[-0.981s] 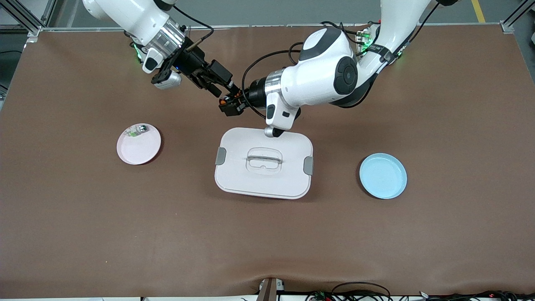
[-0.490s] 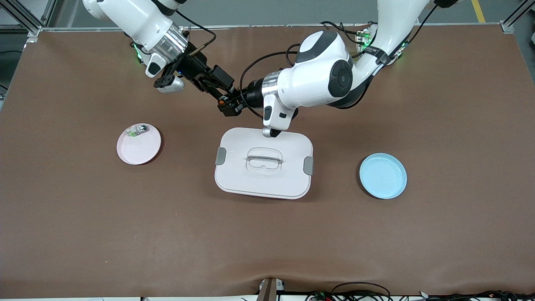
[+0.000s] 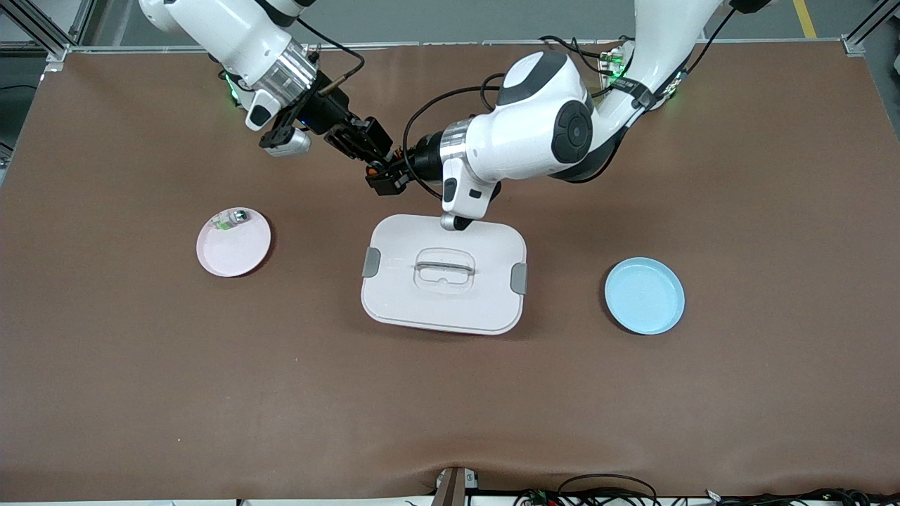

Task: Transfer orange switch to right arm and place
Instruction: 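Grasp the switch with the right gripper while the left gripper holds it, then open the left gripper and withdraw it while the right gripper carries the switch, then lower the switch with the right gripper onto the pink plate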

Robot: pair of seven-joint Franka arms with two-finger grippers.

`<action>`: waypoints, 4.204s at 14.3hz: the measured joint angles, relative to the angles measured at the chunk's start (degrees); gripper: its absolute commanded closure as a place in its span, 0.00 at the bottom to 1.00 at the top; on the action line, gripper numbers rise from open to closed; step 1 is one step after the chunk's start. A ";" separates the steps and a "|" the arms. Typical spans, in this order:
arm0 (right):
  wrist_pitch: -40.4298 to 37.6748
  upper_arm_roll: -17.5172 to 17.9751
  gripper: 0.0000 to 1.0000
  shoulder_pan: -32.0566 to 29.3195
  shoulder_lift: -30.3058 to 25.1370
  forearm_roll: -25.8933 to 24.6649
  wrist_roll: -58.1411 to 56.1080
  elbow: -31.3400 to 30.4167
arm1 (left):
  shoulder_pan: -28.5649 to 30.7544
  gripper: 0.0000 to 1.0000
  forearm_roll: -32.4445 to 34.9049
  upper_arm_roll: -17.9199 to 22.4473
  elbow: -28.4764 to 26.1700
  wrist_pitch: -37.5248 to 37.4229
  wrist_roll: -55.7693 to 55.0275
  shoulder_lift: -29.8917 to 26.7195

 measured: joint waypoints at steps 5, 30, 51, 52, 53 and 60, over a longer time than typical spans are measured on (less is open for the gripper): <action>0.16 0.05 0.95 0.00 0.16 -0.04 0.03 0.05 | 0.00 1.00 0.00 0.02 -0.01 0.03 0.01 0.07; -34.73 -1.25 0.99 -19.80 -1.31 -26.61 -46.92 1.56 | 23.60 0.00 35.45 0.47 2.03 -13.88 25.88 -5.75; -20.37 -0.92 1.00 -42.12 18.95 -39.45 -108.29 0.60 | 43.06 0.00 44.53 0.58 2.16 -37.98 61.58 -13.55; -19.95 -0.77 1.00 -42.02 20.16 -40.65 -108.33 0.59 | 42.88 0.00 44.52 1.07 2.16 -37.99 63.79 -13.74; -19.47 -0.62 1.00 -41.79 21.10 -42.30 -108.32 0.57 | 41.68 0.00 44.46 2.47 2.15 -38.03 65.16 -14.15; -16.08 -0.25 1.00 -40.42 25.22 -46.52 -108.30 -1.02 | 16.13 0.00 39.40 27.90 1.94 -39.07 65.61 -19.43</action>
